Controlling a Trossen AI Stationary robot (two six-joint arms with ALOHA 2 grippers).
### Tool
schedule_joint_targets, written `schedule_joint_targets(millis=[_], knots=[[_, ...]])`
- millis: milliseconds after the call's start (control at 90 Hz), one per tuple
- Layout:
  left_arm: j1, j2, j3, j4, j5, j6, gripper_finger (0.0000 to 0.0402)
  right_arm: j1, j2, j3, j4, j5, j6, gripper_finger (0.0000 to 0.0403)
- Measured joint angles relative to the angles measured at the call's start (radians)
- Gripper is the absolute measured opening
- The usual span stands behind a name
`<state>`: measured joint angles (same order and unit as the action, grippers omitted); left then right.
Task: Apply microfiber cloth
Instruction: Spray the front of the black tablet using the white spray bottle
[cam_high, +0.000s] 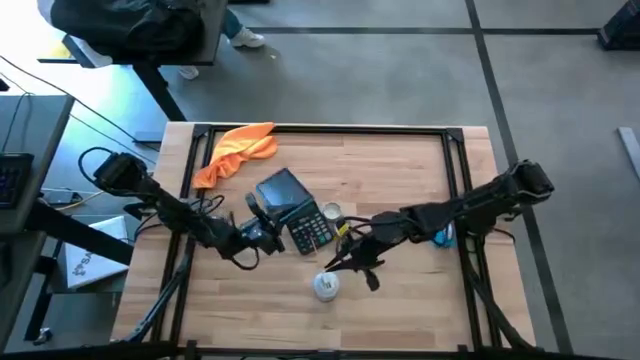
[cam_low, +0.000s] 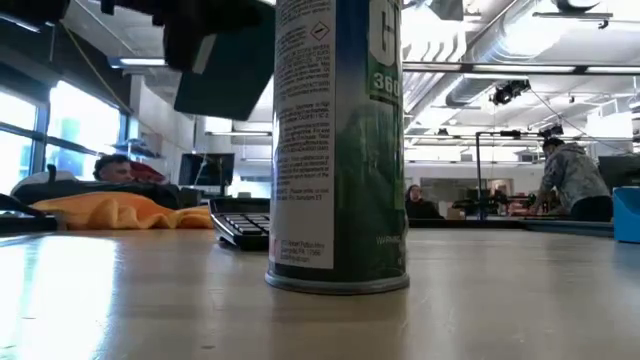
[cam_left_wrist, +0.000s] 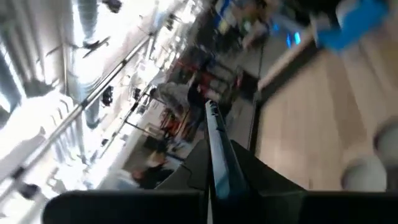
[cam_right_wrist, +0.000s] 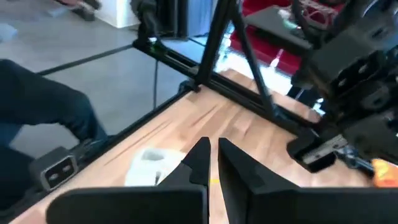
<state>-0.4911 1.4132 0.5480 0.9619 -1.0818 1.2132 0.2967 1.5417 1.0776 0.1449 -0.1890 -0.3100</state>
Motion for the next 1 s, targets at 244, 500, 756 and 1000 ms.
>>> schedule_joint_targets(millis=[244, 500, 756, 1000], knots=[[0.000, 0.000, 0.000, -0.144, -0.049, 0.033, 0.0008, -0.053, 0.045, 0.001, 0.056, -0.040, 0.018, 0.0000], [0.000, 0.000, 0.000, -0.377, -0.074, 0.200, 0.0008, -0.078, 0.065, 0.001, 0.112, -0.117, 0.020, 0.0000], [0.020, 0.114, 0.017, -0.405, -0.031, 0.324, 0.0008, -0.066, 0.090, 0.002, 0.107, -0.112, 0.021, 0.0000], [0.020, 0.313, 0.152, -0.406, -0.036, 0.361, 0.0008, -0.059, 0.099, 0.002, 0.103, -0.160, 0.022, 0.0000]])
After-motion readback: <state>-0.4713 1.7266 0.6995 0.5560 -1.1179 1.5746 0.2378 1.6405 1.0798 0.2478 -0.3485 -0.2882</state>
